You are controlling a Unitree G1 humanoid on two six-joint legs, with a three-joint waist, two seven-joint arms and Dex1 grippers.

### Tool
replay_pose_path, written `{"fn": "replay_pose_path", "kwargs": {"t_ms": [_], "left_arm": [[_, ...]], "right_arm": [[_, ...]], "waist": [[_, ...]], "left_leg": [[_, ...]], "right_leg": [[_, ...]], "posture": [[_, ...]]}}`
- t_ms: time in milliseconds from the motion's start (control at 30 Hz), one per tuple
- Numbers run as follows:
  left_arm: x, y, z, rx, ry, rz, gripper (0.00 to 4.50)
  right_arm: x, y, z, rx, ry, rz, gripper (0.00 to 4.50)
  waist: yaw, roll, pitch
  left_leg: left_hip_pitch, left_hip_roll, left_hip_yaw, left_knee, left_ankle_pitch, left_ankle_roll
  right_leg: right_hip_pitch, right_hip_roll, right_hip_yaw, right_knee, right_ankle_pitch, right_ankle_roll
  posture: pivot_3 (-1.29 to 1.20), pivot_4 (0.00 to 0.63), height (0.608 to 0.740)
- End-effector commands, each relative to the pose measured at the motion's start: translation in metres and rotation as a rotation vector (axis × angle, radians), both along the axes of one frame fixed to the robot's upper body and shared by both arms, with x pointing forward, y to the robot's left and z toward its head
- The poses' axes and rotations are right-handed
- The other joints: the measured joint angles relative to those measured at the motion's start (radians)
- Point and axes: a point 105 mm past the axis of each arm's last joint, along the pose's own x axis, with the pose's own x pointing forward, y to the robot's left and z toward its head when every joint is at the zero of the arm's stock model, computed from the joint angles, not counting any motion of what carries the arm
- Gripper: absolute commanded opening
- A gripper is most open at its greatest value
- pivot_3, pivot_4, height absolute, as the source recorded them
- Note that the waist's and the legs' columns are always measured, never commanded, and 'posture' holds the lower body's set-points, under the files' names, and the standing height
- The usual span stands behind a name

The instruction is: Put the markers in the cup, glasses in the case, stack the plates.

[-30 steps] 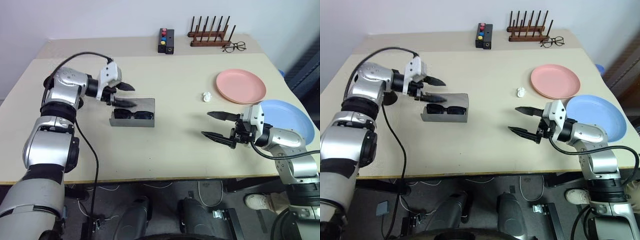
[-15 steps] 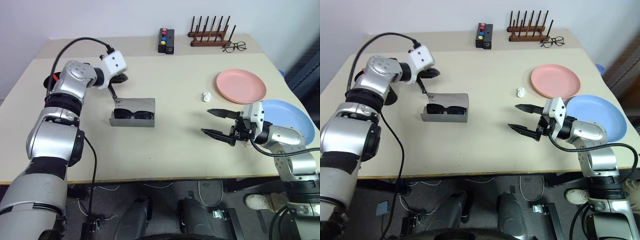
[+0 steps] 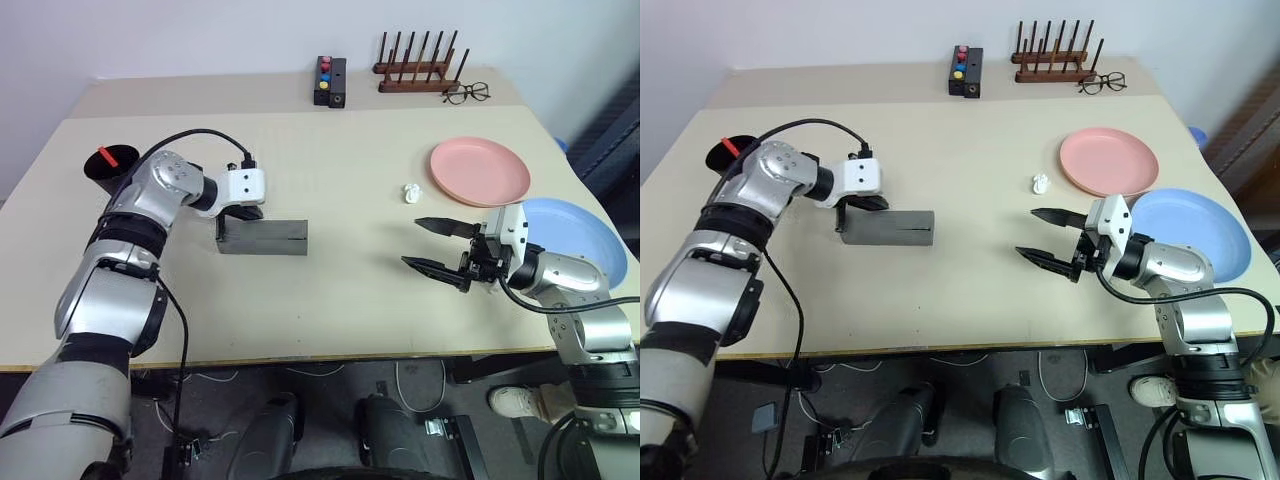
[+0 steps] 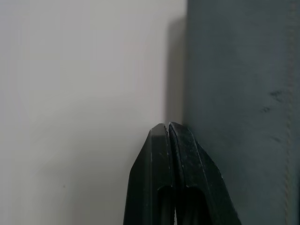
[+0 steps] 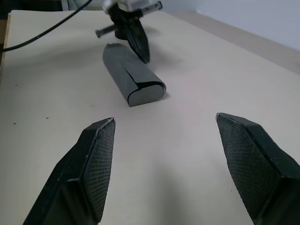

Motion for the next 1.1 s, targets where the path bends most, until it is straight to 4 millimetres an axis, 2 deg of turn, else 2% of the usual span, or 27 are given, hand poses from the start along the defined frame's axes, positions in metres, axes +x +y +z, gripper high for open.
{"fn": "replay_pose_path", "kwargs": {"t_ms": [33, 133, 200, 267, 333, 367, 467, 567, 667, 800, 933, 1100], "left_arm": [[-0.01, -0.002, 0.009, -0.04, -0.013, -0.036, 0.04], [-0.016, 0.002, -0.004, -0.042, -0.014, -0.008, 0.04], [-0.013, 0.003, -0.003, -0.079, -0.051, 0.045, 0.04], [-0.002, -0.001, 0.02, -0.221, -0.136, 0.127, 0.04], [0.003, -0.01, 0.052, -0.477, -0.168, 0.17, 0.04], [0.002, -0.013, 0.062, -0.572, -0.161, 0.171, 0.04], [-0.008, -0.02, 0.069, -0.643, -0.115, 0.151, 0.04], [-0.024, -0.037, 0.071, -0.724, -0.059, 0.094, 0.91], [-0.052, -0.065, 0.063, -0.755, 0.054, -0.011, 2.45], [-0.075, -0.089, 0.051, -0.784, 0.167, -0.07, 4.41], [-0.085, -0.103, 0.046, -0.805, 0.216, -0.093, 4.47], [-0.087, -0.117, 0.042, -0.797, 0.208, -0.101, 4.47]], "right_arm": [[-0.002, 0.001, 0.008, 0.014, -0.041, 0.001, 3.51], [0.001, 0.001, 0.004, 0.013, -0.022, -0.025, 3.51], [0.004, 0.0, 0.002, 0.021, -0.02, -0.059, 3.51], [0.008, -0.004, 0.003, 0.031, -0.028, -0.125, 3.51], [0.013, -0.009, 0.007, 0.047, -0.039, -0.206, 3.51], [0.014, -0.012, 0.008, 0.051, -0.042, -0.236, 3.51], [0.019, -0.025, 0.009, 0.022, -0.056, -0.366, 3.51], [0.024, -0.039, 0.01, -0.005, -0.057, -0.473, 3.51], [0.028, -0.059, 0.007, -0.042, -0.008, -0.544, 3.51], [0.029, -0.08, 0.006, -0.087, 0.032, -0.582, 3.51], [0.028, -0.092, 0.01, -0.108, 0.047, -0.618, 3.51], [0.026, -0.117, -0.004, -0.179, 0.112, -0.729, 3.51]], "waist": [[0.0, 0.0, 0.0], [0.002, 0.0, 0.0], [0.003, 0.001, 0.0], [0.005, 0.001, 0.0], [0.008, 0.0, 0.0], [0.008, 0.0, 0.0], [0.003, 0.0, 0.0], [0.002, 0.001, -0.001], [0.002, 0.002, -0.001], [0.006, 0.001, -0.001], [0.005, 0.002, -0.001], [0.006, 0.002, -0.001]], "left_leg": [[0.0, 0.0, 0.0, 0.0, 0.0, 0.0], [0.0, 0.0, 0.0, 0.0, 0.0, 0.0], [0.0, 0.0, 0.0, 0.0, 0.0, 0.0], [0.0, 0.0, -0.001, 0.0, 0.0, 0.0], [0.0, 0.0, -0.001, 0.001, 0.0, 0.0], [-0.001, 0.0, -0.002, 0.001, 0.0, 0.0], [-0.005, -0.001, -0.001, 0.002, 0.0, 0.0], [-0.006, 0.0, -0.001, 0.002, 0.002, -0.004], [-0.006, 0.0, -0.001, 0.002, 0.002, -0.003], [-0.006, 0.0, 0.0, 0.002, 0.001, -0.001], [-0.006, 0.0, 0.0, 0.002, 0.001, -0.001], [-0.006, 0.0, 0.0, 0.002, 0.001, -0.001]], "right_leg": [[0.0, 0.0, 0.0, 0.0, 0.0, 0.0], [0.0, 0.0, 0.0, 0.0, 0.0, 0.0], [0.0, 0.0, 0.0, 0.0, 0.0, 0.0], [0.0, 0.0, 0.0, 0.0, 0.0, 0.0], [0.0, 0.0, 0.0, 0.0, 0.0, 0.0], [0.0, 0.0, 0.0, 0.0, 0.0, 0.0], [-0.004, 0.0, 0.0, 0.001, 0.0, 0.0], [-0.006, 0.0, 0.0, 0.002, 0.0, 0.0], [-0.006, 0.0, 0.001, 0.002, 0.0, 0.0], [-0.005, 0.0, 0.001, 0.001, 0.0, -0.001], [-0.005, 0.0, 0.001, 0.001, 0.0, -0.001], [-0.005, -0.001, 0.001, 0.001, 0.0, -0.001]], "posture": [[0.0, 0.15, 0.74], [0.0, 0.15, 0.74], [0.0, 0.15, 0.74], [0.0, 0.15, 0.74], [0.0, 0.15, 0.74], [0.0, 0.15, 0.74], [0.0, 0.15, 0.74], [0.0, 0.15, 0.74], [0.0, 0.15, 0.74], [0.0, 0.15, 0.74], [0.0, 0.15, 0.74], [0.0, 0.15, 0.74]]}}
